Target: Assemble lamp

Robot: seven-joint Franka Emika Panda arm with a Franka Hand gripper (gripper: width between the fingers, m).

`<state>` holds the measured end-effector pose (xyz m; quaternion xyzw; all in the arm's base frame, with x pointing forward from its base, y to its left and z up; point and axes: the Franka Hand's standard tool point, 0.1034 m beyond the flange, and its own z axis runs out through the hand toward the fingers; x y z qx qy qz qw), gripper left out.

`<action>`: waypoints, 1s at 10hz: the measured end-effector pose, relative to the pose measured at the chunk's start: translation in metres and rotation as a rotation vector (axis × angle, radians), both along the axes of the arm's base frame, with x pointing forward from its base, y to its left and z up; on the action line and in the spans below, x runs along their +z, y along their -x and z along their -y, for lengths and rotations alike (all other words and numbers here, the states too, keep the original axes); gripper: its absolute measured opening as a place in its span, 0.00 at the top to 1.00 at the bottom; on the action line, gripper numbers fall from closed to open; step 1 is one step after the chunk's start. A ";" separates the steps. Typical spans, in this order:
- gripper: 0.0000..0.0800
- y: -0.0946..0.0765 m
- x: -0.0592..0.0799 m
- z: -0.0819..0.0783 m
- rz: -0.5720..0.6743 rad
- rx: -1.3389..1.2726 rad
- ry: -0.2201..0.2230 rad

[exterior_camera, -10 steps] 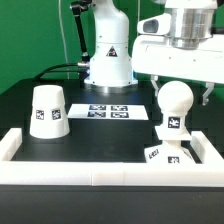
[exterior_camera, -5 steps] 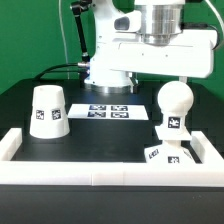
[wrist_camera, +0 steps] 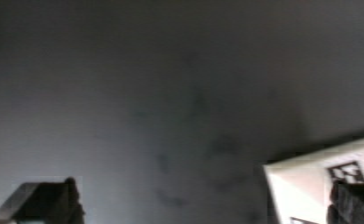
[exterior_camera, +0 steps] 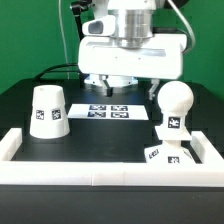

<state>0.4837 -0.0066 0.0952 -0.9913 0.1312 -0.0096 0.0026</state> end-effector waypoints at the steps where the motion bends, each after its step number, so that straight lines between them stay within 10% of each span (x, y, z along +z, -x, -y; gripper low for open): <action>1: 0.13 0.009 0.001 0.027 -0.002 0.023 0.000; 10: 0.13 0.030 0.017 0.090 -0.008 0.028 0.001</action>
Offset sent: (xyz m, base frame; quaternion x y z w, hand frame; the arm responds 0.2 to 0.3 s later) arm 0.0000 -0.0200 0.0000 0.0000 0.0000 0.0000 1.0000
